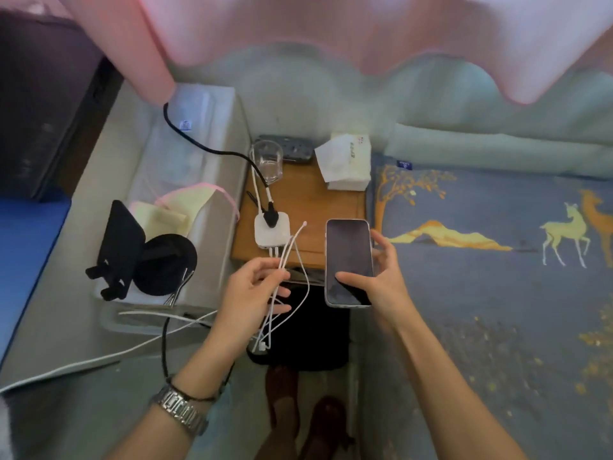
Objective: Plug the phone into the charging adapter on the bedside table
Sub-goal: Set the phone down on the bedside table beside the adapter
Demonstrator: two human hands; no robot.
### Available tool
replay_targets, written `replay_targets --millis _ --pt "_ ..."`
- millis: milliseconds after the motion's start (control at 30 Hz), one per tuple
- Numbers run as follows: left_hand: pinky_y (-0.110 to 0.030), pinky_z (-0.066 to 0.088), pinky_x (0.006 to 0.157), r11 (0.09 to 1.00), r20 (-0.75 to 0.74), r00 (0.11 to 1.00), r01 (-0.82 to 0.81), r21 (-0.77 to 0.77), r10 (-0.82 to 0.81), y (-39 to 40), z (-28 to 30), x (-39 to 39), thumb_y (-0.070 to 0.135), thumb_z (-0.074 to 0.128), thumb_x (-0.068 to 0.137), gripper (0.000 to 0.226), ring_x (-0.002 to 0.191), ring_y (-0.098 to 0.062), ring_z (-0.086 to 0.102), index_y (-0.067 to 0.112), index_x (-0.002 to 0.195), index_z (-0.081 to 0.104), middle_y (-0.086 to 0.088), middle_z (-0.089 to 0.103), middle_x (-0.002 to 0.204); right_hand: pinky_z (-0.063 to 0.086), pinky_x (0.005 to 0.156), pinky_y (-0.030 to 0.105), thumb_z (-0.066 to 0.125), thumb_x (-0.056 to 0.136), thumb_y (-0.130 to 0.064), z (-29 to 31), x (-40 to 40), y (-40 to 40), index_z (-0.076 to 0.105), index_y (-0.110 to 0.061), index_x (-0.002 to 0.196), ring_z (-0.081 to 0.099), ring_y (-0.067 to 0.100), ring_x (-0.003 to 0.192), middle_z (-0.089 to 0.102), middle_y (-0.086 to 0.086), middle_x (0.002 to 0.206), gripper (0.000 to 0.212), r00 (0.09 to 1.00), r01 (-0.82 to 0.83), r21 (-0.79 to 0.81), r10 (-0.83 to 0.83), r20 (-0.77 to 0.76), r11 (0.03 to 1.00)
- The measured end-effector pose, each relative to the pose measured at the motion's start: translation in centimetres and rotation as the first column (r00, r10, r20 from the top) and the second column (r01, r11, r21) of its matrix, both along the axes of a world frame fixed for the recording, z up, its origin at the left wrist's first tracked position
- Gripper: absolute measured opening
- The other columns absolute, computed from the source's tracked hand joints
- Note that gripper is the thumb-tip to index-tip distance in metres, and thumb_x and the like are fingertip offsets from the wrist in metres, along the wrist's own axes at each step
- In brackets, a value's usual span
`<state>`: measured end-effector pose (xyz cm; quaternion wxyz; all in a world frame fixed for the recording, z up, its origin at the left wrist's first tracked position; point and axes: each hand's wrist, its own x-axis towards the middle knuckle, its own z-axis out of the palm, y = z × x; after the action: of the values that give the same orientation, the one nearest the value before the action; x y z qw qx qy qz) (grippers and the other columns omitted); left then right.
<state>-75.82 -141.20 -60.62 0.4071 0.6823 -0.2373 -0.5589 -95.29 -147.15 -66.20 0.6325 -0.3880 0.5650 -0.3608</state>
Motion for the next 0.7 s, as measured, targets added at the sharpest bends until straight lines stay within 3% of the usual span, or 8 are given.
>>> replay_targets --millis 100,233,333,433,533,700 --pt "-0.034 0.062 0.061 1.000 -0.021 1.000 -0.008 0.029 0.009 -0.6 -2.5 0.7 0.010 0.058 0.089 0.013 0.066 -0.010 0.066 0.019 0.097 0.063 -0.007 0.068 0.094 0.055 0.069 0.019 0.081 0.059 0.010 -3.2 1.0 -1.7 0.036 -0.026 0.136 0.062 0.021 0.110 0.054 0.011 0.131 0.096 1.000 0.018 0.009 -0.018 -0.022 1.000" --pt "-0.033 0.061 0.061 0.997 -0.043 0.999 -0.016 0.080 0.019 -1.5 -5.5 1.0 0.012 0.059 0.089 0.013 0.068 -0.010 0.067 0.020 0.097 0.064 -0.006 0.069 0.093 0.057 0.069 0.021 0.081 0.059 0.010 -6.7 2.2 -3.4 0.037 -0.032 0.133 0.062 0.018 0.106 0.051 0.007 0.130 0.095 0.998 0.055 0.060 -0.052 -0.047 0.997" --pt "-0.032 0.060 0.059 0.995 -0.065 0.996 -0.055 0.084 0.061 -2.0 -7.2 0.8 0.011 0.061 0.088 0.013 0.066 -0.010 0.068 0.021 0.093 0.067 -0.003 0.072 0.087 0.055 0.088 0.038 0.079 0.060 0.011 -8.9 2.8 -4.8 0.037 -0.032 0.131 0.055 0.025 0.117 0.048 0.007 0.133 0.093 0.993 0.071 0.056 -0.066 -0.095 0.996" --pt "-0.035 0.061 0.061 0.995 -0.079 0.994 -0.065 0.075 0.071 -2.5 -8.4 0.4 0.012 0.061 0.087 0.015 0.068 -0.013 0.068 0.025 0.089 0.068 0.000 0.073 0.082 0.056 0.085 0.036 0.080 0.059 0.011 -10.4 3.0 -6.3 0.037 -0.034 0.129 0.054 0.026 0.118 0.048 0.008 0.132 0.094 0.990 0.080 0.065 -0.071 -0.122 0.995" --pt "-0.037 0.061 0.062 0.992 -0.087 0.992 -0.087 0.089 0.095 -2.9 -9.4 -0.1 0.013 0.060 0.088 0.013 0.067 -0.012 0.068 0.023 0.091 0.067 0.002 0.072 0.080 0.055 0.090 0.046 0.078 0.060 0.014 -11.7 3.0 -7.7 0.035 -0.028 0.135 0.055 0.026 0.117 0.049 0.008 0.133 0.096 0.991 0.083 0.088 -0.073 -0.110 0.993" --pt "-0.038 0.061 0.063 0.983 -0.116 0.982 -0.132 0.129 0.147 -3.6 -10.6 -0.6 0.012 0.061 0.087 0.013 0.066 -0.011 0.067 0.020 0.094 0.068 0.002 0.072 0.079 0.057 0.084 0.034 0.077 0.060 0.014 -13.5 3.5 -9.5 0.035 -0.024 0.138 0.058 0.016 0.113 0.051 0.004 0.134 0.097 0.988 0.039 0.034 -0.034 -0.153 0.999"
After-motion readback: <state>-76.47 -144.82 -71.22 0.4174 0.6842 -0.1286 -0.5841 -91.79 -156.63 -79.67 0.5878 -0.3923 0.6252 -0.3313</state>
